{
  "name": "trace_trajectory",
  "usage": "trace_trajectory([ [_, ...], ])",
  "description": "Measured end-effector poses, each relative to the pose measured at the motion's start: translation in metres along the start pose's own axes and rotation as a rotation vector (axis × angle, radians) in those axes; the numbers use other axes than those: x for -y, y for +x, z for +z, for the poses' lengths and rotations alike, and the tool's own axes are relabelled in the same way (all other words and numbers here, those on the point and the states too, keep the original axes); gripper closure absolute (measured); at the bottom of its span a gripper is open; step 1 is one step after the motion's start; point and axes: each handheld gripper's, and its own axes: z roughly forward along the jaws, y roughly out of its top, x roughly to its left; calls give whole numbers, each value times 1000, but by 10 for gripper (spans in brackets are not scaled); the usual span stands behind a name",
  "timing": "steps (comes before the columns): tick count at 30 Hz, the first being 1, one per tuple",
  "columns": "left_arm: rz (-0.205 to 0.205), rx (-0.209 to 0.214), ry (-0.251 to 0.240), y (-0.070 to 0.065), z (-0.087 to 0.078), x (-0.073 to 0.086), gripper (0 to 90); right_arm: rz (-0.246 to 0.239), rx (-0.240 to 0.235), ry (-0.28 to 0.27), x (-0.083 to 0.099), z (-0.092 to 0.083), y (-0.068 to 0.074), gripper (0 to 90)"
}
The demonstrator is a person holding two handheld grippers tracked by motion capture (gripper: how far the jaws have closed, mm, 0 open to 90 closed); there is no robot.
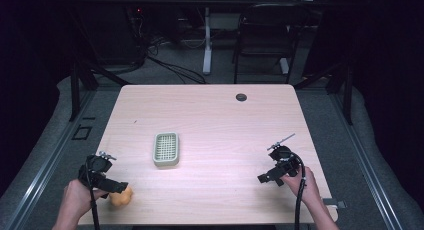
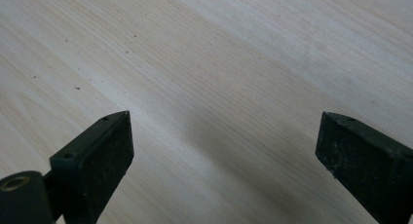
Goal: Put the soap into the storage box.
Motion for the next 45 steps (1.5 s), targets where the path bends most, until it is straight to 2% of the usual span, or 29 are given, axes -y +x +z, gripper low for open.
trace_trajectory([
  [9,21,-3,7,-2,-1,1,0,-17,-8,6,-1,-2,0,63],
  [10,23,-1,8,-2,-1,1,0,-48,2,29,-2,-5,0,61],
  [12,26,5,7,-2,-2,1,0,-65,10,45,-3,-6,-1,62],
  [13,29,4,6,-3,-2,2,0,-44,7,8,-2,-3,1,62],
  [14,29,7,6,-3,-3,2,0,-29,-12,-2,-2,-3,1,62],
  [17,31,21,8,-6,-3,1,0,-44,-2,12,-2,-2,1,61],
  [20,42,42,6,-10,-3,-1,0,-33,-1,0,-1,-1,2,61],
  [24,65,64,35,-15,0,-3,0,-41,-3,17,-2,-2,1,61],
  [30,71,72,86,-17,6,-1,0,-34,-5,8,-2,-1,2,61],
  [31,73,75,94,-17,7,0,0,-28,-19,4,-2,-1,2,61],
  [35,83,67,121,-18,12,3,0,-30,-4,3,-2,0,2,61],
  [39,91,58,123,-18,11,4,0,-31,-7,11,-2,0,2,61],
  [45,112,58,156,-20,17,5,9,-12,-15,-16,-1,0,3,57],
])
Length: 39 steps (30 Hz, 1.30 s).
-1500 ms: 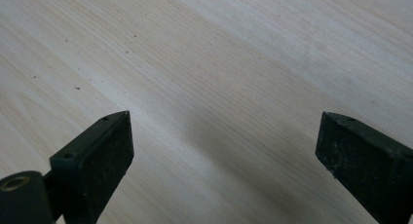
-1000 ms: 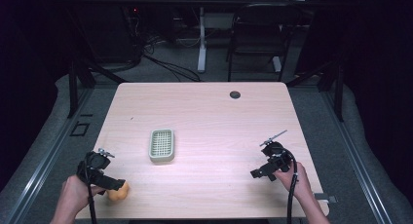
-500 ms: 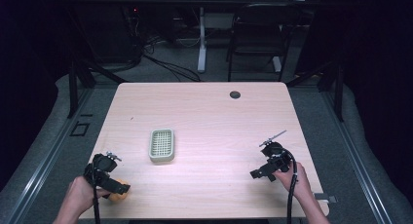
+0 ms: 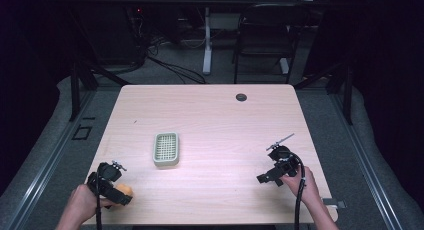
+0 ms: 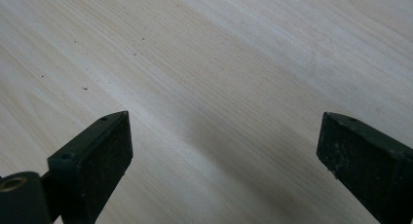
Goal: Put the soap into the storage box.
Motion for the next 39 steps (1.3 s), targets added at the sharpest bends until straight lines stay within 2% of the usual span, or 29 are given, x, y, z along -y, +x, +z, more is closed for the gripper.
trace_trajectory([
  [3,8,-4,7,-1,1,-1,12,-17,3,21,-1,-1,-2,57],
  [9,26,-38,46,-4,4,-2,44,-13,-1,23,0,0,-2,57],
  [14,28,-44,50,-4,5,-3,135,-7,-3,21,-1,0,-1,57],
  [16,25,-49,56,-4,5,-3,147,-1,-16,18,-1,1,-1,57],
  [18,24,-53,63,-5,7,-3,164,-6,-9,23,0,0,-2,57],
  [22,19,-44,66,-5,8,-2,179,-6,-5,23,0,0,-1,57],
  [25,31,-18,76,-4,9,-2,244,-6,-5,23,0,1,-1,57],
  [26,29,-23,74,-4,10,-2,250,-6,-5,24,0,1,-1,57],
  [29,38,-21,80,-4,10,-2,254,-6,-6,26,0,1,-1,57],
  [34,19,-15,76,-4,10,-2,257,-2,-7,21,0,2,-1,57],
  [35,16,-11,70,-3,11,-2,257,17,-10,-3,1,3,0,57],
  [39,15,-7,70,-3,11,-2,260,12,-9,3,1,3,0,58],
])
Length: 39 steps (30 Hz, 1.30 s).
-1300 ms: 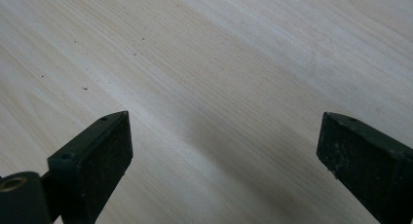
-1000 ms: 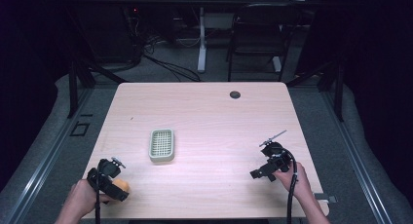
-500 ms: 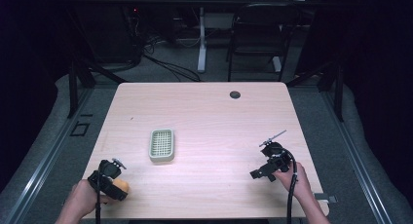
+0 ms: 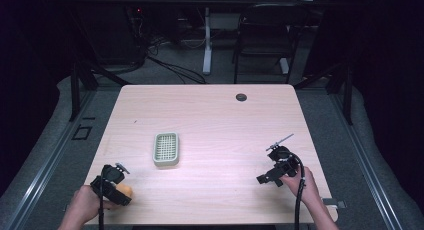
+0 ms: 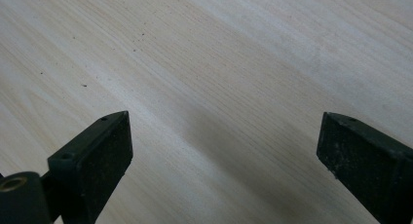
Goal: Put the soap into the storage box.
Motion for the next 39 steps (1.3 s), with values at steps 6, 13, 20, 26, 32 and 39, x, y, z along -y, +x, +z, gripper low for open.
trace_trajectory([
  [6,-4,0,-4,2,-1,0,263,-1,1,2,0,0,0,57],
  [13,-22,2,-16,5,-4,2,264,-5,-2,9,0,0,-1,57],
  [20,-25,-8,-25,5,-8,2,265,-19,1,24,-1,-1,-2,58],
  [26,-20,-12,-35,5,-11,1,265,-19,2,25,-1,-1,-1,58],
  [32,-9,-4,-33,4,-13,-1,265,-21,2,28,-1,-1,-1,58],
  [39,-4,2,-37,4,-14,-3,265,-34,12,40,-1,-2,-3,59],
])
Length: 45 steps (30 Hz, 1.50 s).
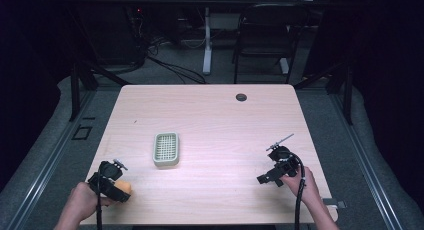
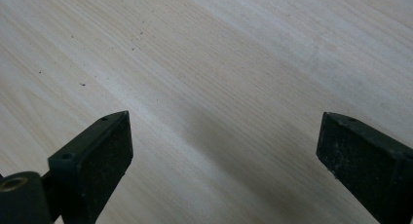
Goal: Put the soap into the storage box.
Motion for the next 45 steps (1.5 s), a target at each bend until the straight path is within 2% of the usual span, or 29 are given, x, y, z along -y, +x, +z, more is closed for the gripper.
trace_trajectory([
  [13,21,23,-29,0,-9,-12,265,4,-2,-3,0,0,0,59],
  [35,55,25,-43,3,-20,-29,266,9,-8,-6,0,-1,0,59],
  [41,58,33,-48,5,-22,-35,266,-4,0,11,0,-1,-1,59],
  [45,62,42,-53,6,-24,-40,266,7,0,-4,0,0,0,59],
])
